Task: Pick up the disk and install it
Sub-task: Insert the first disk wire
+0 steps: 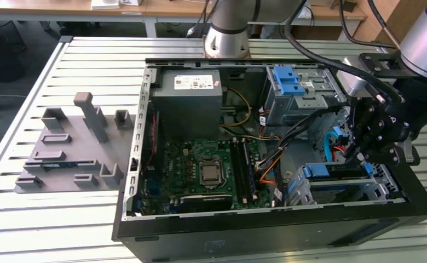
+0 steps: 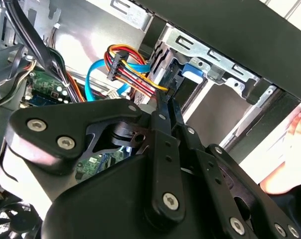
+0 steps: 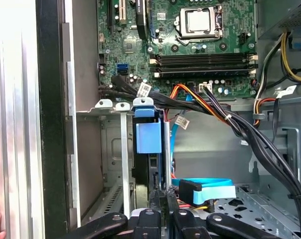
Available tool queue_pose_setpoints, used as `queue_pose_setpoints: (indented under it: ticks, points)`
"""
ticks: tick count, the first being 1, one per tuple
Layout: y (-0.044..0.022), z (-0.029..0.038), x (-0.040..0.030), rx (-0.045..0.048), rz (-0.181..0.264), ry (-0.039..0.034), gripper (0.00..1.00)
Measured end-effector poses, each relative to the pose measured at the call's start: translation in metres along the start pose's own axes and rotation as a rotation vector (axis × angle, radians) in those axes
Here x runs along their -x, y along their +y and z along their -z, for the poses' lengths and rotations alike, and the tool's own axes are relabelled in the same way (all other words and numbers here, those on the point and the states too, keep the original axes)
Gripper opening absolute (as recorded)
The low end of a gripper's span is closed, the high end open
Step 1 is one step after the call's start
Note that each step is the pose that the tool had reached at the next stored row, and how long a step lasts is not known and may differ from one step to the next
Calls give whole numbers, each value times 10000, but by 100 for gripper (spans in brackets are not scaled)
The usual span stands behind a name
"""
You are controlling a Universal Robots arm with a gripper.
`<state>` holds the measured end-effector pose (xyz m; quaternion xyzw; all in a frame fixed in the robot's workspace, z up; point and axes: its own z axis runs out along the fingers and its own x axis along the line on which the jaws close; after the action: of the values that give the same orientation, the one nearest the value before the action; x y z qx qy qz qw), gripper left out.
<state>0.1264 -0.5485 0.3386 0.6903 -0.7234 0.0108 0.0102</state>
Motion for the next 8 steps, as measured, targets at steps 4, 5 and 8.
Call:
queue_pose_setpoints:
  ticks: [4,5,8]
  points:
    - [0,-11,-2,0,7,5,16]
    - [0,-14,-3,0,8,3,16]
    - [-1,-18,-10,0,8,2,16]
